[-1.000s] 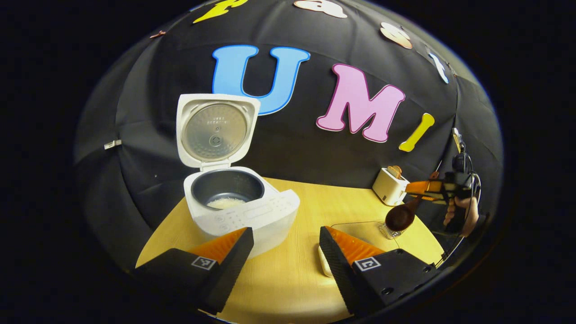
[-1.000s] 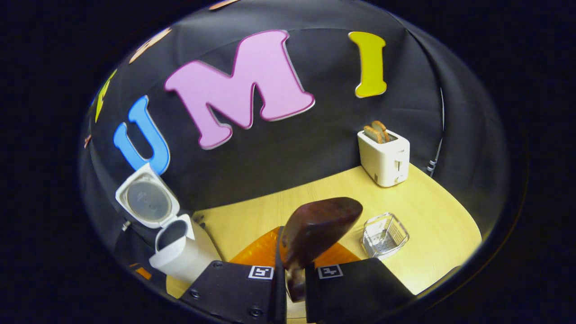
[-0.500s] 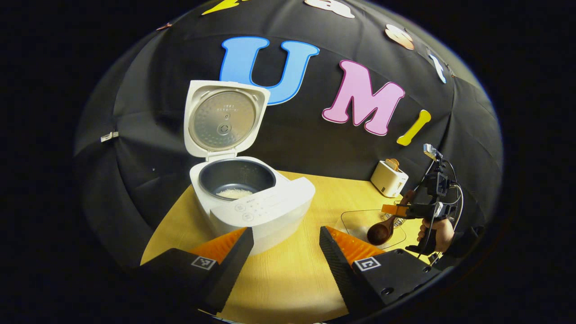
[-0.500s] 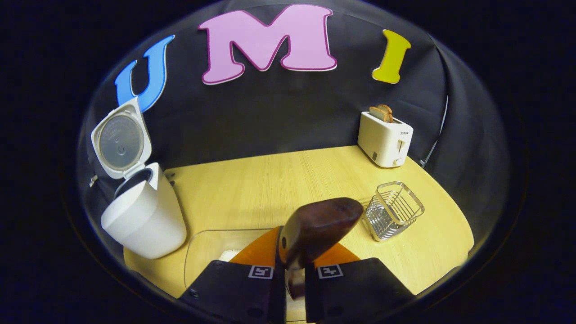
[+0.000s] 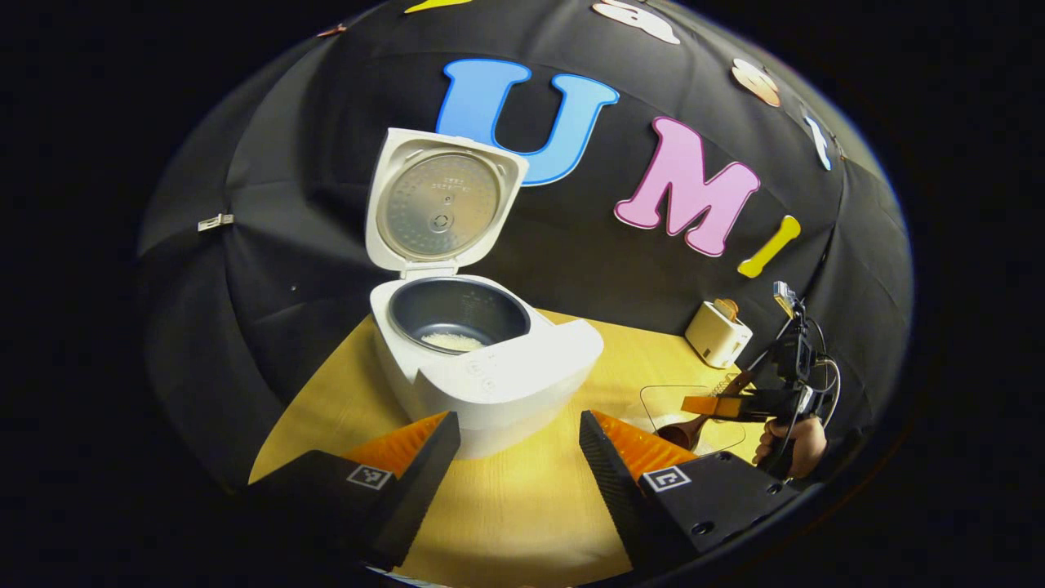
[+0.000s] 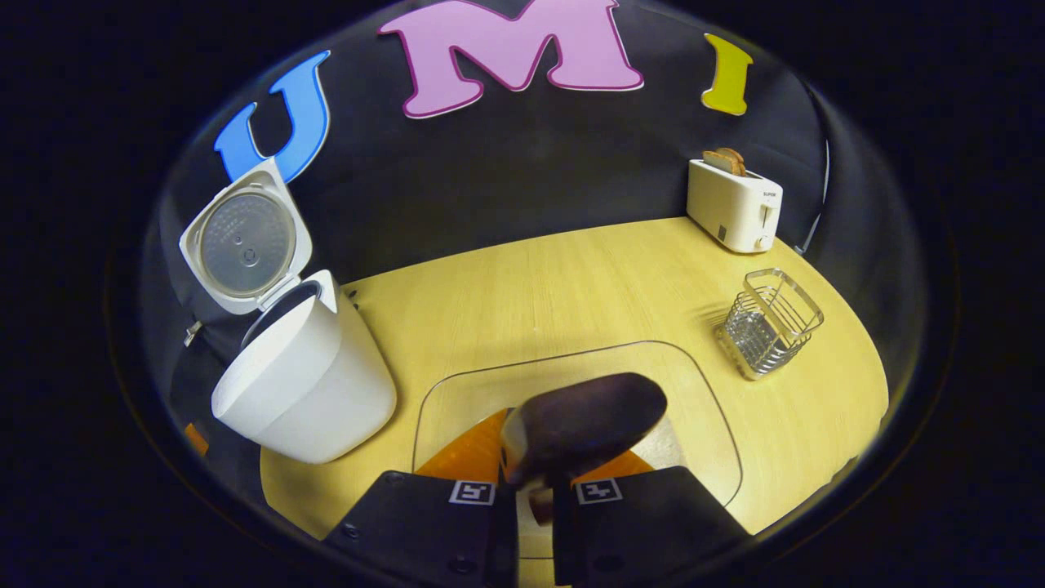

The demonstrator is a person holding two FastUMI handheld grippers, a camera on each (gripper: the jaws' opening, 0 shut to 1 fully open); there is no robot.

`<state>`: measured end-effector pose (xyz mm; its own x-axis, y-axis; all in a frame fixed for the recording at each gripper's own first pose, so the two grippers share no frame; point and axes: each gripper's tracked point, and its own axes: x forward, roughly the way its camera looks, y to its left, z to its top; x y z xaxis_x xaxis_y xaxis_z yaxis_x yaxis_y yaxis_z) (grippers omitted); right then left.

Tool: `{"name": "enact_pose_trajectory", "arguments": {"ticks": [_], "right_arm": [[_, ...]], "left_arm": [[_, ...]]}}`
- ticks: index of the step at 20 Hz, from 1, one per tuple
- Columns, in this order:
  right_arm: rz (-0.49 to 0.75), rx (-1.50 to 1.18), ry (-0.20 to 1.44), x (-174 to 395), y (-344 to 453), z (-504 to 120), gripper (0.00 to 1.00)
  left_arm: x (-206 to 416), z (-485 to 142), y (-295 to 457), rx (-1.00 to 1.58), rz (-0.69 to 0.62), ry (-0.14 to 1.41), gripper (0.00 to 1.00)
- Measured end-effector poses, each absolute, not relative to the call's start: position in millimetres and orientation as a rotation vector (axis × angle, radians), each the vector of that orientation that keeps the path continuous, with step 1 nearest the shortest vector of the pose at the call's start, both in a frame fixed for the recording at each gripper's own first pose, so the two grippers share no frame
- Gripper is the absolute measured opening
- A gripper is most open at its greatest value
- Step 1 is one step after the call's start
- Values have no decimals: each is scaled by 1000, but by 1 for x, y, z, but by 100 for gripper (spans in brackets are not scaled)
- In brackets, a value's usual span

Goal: Close the left gripper, press the button to open the rice cooker; take a wooden spoon from the chopstick holder with the right hand, scoop a spoonful of rice and pour it into the rice cooker, then put the wooden spoon back into the chopstick holder.

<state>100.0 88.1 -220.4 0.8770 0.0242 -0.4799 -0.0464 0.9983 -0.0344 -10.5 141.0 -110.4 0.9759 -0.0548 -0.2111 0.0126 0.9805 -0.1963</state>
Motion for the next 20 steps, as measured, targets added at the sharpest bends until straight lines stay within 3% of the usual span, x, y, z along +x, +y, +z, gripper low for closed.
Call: {"name": "enact_pose_trajectory", "arguments": {"ticks": [2, 3, 8, 20], "right_arm": [[48, -6, 526, 98, 97, -225, 21], [55, 43, 549, 95, 104, -228, 21], [44, 188, 595, 91, 104, -226, 21], [-96, 663, 588, 83, 34, -198, 21]], "left_arm": [[-12, -109, 146, -207, -22, 213, 91], [-14, -109, 148, -209, -18, 211, 95], [-21, -109, 153, -218, 1, 216, 95], [-27, -101, 158, -190, 16, 203, 95]]}}
